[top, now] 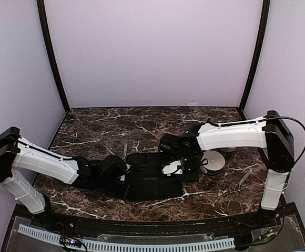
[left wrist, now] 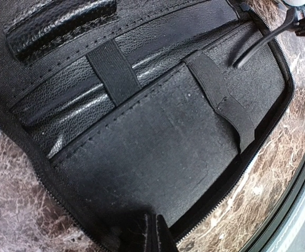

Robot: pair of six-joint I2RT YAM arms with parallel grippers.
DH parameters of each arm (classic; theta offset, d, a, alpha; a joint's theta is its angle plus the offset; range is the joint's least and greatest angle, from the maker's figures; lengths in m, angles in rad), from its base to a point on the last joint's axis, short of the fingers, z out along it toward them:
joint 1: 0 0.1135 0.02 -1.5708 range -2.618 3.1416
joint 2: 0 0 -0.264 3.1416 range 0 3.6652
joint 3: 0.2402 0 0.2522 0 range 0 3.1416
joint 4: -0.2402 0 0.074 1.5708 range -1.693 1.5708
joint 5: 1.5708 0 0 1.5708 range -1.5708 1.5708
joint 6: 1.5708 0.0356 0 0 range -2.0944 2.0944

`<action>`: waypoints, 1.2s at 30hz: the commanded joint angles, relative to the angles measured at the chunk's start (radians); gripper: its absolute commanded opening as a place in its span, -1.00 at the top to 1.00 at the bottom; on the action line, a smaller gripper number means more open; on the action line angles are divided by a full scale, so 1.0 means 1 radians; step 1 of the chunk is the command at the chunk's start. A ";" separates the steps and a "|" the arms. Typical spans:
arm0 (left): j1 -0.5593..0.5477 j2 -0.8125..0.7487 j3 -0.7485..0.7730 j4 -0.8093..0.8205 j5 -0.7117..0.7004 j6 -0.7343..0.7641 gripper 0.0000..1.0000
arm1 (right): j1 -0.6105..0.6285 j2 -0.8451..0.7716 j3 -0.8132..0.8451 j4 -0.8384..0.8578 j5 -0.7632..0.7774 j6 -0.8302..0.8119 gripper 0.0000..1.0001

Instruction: Sort the hair-cutting tools

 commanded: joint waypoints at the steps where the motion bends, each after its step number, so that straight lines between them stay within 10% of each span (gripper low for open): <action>1: -0.001 0.016 -0.028 -0.021 -0.002 0.014 1.00 | 0.027 0.034 0.029 0.014 0.019 0.024 1.00; 36: -0.002 0.012 -0.054 0.040 0.000 0.015 1.00 | 0.039 0.239 0.182 0.088 -0.223 0.060 1.00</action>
